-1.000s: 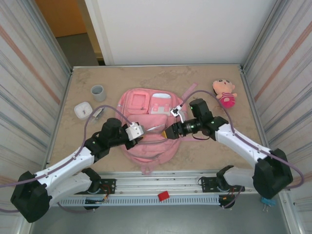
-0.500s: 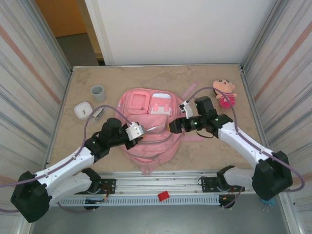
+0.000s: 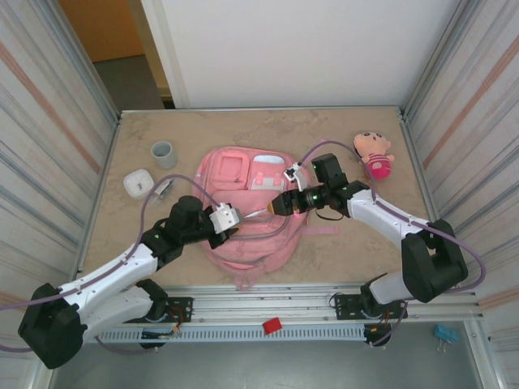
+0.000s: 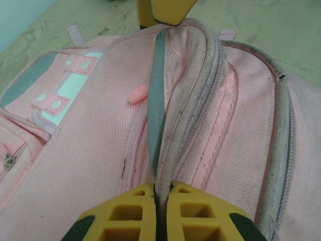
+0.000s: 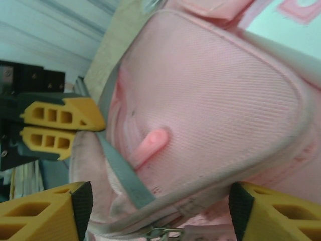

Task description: Pack the student bag

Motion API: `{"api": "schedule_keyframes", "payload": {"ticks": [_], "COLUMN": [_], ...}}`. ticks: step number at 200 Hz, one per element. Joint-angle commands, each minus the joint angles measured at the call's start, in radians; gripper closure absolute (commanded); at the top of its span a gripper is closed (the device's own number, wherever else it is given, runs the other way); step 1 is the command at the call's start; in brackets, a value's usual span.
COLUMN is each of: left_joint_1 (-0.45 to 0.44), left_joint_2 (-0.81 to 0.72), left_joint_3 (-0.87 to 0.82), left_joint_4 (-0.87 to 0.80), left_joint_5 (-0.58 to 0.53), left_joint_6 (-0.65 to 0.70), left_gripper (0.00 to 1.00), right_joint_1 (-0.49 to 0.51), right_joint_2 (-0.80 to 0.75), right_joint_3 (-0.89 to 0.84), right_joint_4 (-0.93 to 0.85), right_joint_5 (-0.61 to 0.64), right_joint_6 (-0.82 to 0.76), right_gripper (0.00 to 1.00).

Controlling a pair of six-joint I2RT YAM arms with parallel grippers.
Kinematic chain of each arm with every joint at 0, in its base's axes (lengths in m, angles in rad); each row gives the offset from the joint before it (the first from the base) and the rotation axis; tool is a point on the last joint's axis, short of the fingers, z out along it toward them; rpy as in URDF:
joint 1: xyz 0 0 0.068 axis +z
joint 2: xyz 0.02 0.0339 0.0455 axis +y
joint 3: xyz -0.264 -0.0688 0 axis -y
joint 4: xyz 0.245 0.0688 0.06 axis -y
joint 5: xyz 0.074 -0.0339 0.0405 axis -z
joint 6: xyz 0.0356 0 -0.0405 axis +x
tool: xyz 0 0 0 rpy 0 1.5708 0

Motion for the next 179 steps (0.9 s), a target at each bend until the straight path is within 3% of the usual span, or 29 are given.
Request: {"api": "schedule_keyframes", "payload": {"ticks": [1,56,80,118,158,179], "left_joint_1": [0.011,0.010,0.010,0.010,0.011,0.010], "left_joint_2": [-0.006,-0.007,-0.008,-0.012,-0.010,-0.010], "left_joint_3": [0.042,0.048,0.048,0.049,0.050,0.051], "left_joint_4": [0.083,0.078,0.075,0.072,0.075,0.076], "left_joint_5": [0.013,0.015,0.014,0.011,0.006,0.002], "left_joint_6": [-0.017,-0.013,-0.014,-0.015,-0.014,-0.015], "left_gripper": [0.93,0.93,0.93,0.93,0.93,0.93], "right_joint_1": [0.018,0.010,0.005,0.004,0.002,0.002], "right_joint_2": [-0.011,-0.043,-0.026,-0.026,-0.051,-0.066], "right_joint_3": [0.030,0.011,0.016,0.018,0.006,-0.008], "right_joint_4": [-0.061,-0.104,-0.101,-0.112,-0.137,-0.135], "right_joint_5": [-0.096,-0.061,-0.063,-0.074,-0.066,-0.059], "right_joint_6": [-0.067,-0.088,-0.085,-0.086,-0.085,-0.076], "right_gripper": [0.31,0.53,0.67,0.70,0.80,0.79]}}
